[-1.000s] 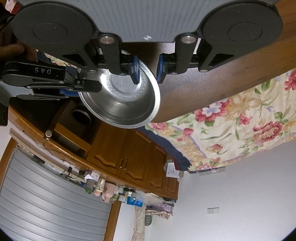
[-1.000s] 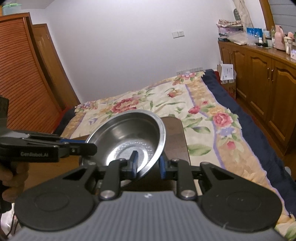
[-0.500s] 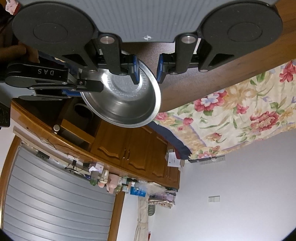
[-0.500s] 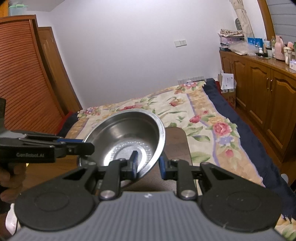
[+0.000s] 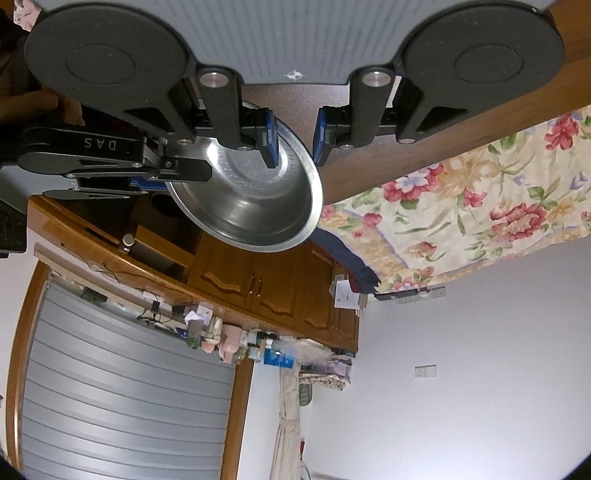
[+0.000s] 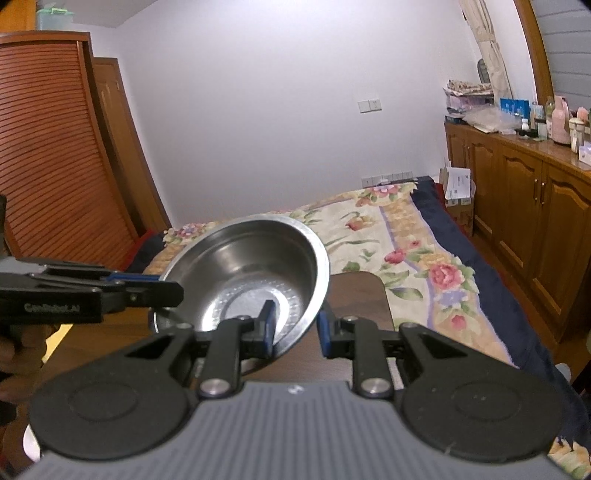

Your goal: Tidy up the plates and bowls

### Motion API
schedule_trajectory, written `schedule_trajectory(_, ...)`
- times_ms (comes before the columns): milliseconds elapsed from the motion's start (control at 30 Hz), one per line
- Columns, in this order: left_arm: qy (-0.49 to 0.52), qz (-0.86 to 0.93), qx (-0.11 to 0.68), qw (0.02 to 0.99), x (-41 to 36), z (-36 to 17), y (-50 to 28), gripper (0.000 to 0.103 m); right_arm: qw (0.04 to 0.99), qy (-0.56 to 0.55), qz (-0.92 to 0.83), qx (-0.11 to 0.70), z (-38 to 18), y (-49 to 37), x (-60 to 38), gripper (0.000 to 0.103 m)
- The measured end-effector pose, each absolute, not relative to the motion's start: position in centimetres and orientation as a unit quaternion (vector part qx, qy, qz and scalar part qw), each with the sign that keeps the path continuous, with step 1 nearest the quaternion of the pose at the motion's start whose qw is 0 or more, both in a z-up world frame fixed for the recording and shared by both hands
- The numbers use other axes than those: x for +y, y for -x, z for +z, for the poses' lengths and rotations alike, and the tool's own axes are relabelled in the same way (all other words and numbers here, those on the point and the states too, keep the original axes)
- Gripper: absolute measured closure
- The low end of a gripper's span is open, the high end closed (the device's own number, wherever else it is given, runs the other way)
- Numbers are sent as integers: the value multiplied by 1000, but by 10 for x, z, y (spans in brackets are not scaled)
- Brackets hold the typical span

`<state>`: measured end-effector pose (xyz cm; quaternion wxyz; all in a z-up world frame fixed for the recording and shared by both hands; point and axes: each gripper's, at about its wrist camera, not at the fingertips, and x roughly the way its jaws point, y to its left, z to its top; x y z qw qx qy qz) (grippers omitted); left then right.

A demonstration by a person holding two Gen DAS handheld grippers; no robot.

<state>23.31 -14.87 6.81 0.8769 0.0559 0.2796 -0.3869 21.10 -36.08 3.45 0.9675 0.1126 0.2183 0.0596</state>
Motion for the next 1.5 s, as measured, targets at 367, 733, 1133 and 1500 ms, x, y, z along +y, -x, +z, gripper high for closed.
schedule_trajectory(367,-64,-379,278,880,-118,63,-207,81,968,-99,73,218,38,-196,-340,77)
schedule_trajectory(733,-58,-369,285,883,-82,47,-175,81,959,-104,100,243,20,-176,-311,77)
schedule_trajectory(1133,-45,-364,289,884,-60,27,-148,81,952,-107,120,261,6,-151,-289,77)
schedule_trajectory(1500,-48,-349,299,887,-52,0,-125,81,949,-101,124,273,-11,-135,-275,77)
